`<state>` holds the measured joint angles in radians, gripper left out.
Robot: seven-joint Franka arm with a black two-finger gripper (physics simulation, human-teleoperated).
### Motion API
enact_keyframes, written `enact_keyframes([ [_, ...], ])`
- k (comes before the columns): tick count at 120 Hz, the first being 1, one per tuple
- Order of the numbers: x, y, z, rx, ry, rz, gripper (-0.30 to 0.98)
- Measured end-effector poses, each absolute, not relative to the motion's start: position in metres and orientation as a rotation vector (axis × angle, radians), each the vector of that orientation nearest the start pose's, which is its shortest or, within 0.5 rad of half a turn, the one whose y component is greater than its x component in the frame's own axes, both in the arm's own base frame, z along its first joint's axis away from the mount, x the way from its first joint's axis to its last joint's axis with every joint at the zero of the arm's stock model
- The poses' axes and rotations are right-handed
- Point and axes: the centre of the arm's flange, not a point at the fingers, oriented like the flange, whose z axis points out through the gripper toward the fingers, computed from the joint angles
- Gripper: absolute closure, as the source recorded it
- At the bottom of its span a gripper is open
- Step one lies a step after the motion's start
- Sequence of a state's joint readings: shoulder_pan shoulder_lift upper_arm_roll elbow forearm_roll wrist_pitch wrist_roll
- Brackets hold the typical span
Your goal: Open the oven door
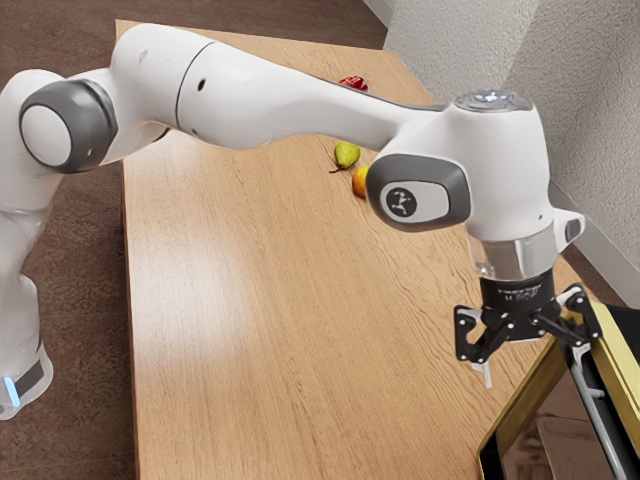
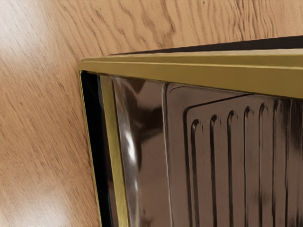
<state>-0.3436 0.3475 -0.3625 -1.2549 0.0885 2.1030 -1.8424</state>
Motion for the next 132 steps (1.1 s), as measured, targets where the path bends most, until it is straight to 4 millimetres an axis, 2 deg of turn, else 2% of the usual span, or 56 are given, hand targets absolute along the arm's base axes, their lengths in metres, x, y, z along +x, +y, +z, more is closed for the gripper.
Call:
enact_keyframes([
  [23,0.555,-0.403,0.623,2.205,1.48,0.126,0.0],
  [58,0.552,-0.394,0.62,2.189,1.508,0.081,0.0],
  [76,0.549,-0.392,0.617,2.182,1.521,0.049,0.07],
  [101,0.531,-0.387,0.615,2.187,1.546,0.016,0.26],
  [132,0.507,-0.382,0.611,2.195,1.579,-0.018,0.32],
])
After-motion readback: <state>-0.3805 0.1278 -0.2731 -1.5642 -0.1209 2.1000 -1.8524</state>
